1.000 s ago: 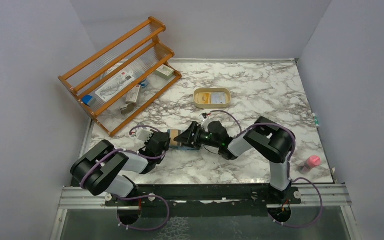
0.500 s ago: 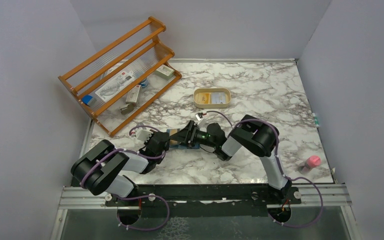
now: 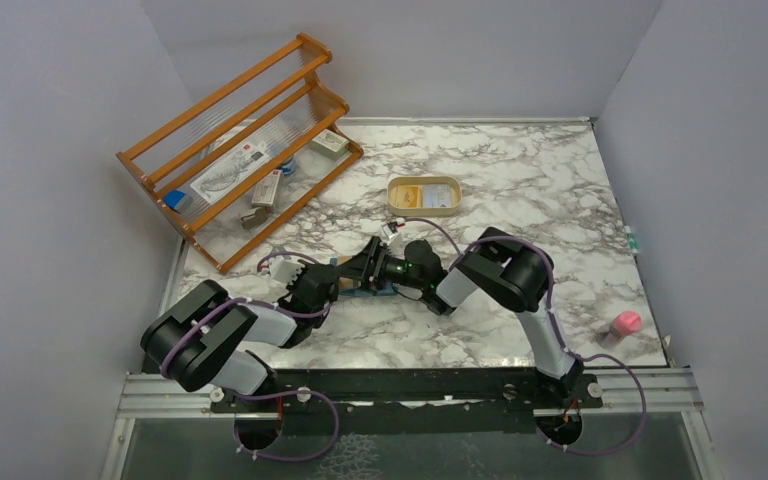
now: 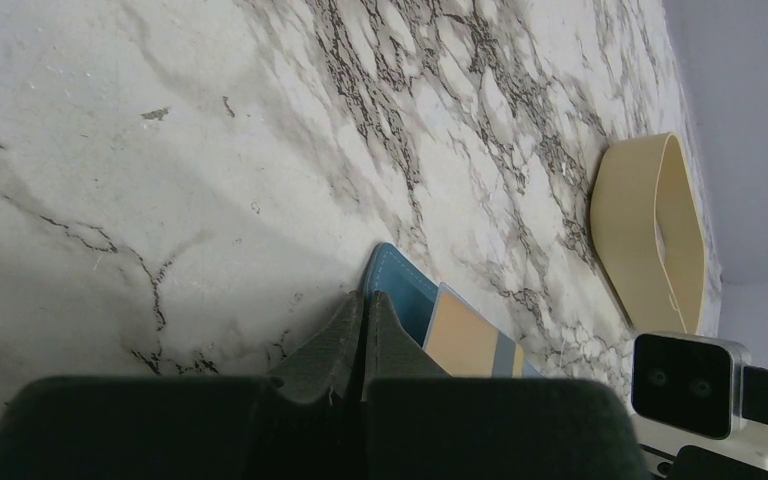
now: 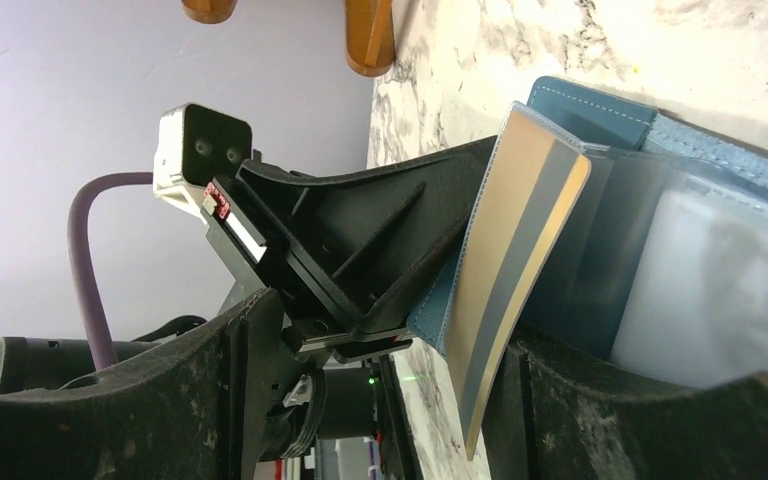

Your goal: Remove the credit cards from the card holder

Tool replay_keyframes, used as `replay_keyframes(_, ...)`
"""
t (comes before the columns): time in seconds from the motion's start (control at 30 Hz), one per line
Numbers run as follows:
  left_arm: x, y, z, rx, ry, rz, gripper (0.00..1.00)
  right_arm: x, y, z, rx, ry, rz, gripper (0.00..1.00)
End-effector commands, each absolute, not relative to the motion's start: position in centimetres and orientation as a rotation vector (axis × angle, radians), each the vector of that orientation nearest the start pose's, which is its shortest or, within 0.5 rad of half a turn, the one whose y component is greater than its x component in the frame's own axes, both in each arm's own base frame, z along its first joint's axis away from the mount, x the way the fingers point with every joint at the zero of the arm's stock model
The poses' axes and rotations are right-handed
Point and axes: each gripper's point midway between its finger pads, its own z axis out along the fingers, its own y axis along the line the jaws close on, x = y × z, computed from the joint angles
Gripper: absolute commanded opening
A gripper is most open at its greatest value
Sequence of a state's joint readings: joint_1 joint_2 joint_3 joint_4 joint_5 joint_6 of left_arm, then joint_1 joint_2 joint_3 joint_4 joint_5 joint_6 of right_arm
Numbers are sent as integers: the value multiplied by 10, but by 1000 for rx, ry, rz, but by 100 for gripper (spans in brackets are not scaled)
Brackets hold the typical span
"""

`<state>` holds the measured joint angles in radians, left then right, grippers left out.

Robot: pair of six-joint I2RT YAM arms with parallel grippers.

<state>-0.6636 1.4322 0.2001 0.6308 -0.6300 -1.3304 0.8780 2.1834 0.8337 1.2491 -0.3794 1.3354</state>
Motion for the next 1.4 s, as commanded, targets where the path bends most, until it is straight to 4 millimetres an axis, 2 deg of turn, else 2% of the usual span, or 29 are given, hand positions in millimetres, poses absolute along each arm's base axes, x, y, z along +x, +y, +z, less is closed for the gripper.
replay_keyframes(0.0, 256, -121, -22, -956, 2011, -379, 0, 241, 453, 88, 84, 2074, 1883, 71)
replay_keyframes(0.27, 256, -120, -21, -954, 2007, -376, 0, 249, 433, 100, 93, 2051, 1867, 71)
replay_keyframes(0.43, 255, -119, -22, -951, 2008, -373, 0, 250, 426, 97, 112, 2051, 1858, 71)
replay_keyframes(0.6, 255, -119, -22, -948, 2011, -370, 0, 250, 416, 89, 137, 2076, 1837, 68)
replay_keyframes(0.7, 256, -119, -22, -947, 2012, -368, 0, 250, 409, 76, 158, 2124, 1802, 64)
replay_keyframes(0.9, 256, -120, -23, -947, 2013, -368, 0, 242, 394, 41, 205, 2264, 1724, 49)
replay_keyframes(0.97, 255, -120, -23, -945, 2016, -366, 0, 240, 388, 35, 216, 2287, 1703, 35)
replay_keyframes(1.03, 255, -120, -24, -944, 2018, -366, 0, 238, 382, 28, 222, 2318, 1670, 17)
replay_keyframes(1.13, 255, -120, -24, -944, 2020, -364, 0, 238, 371, 24, 210, 2352, 1618, 2)
replay_keyframes(1.27, 255, -121, -25, -944, 2024, -364, 0, 240, 355, 27, 154, 2384, 1528, 1)
replay_keyframes(1.37, 255, -120, -25, -943, 2024, -362, 0, 252, 343, 48, 88, 2368, 1442, 1)
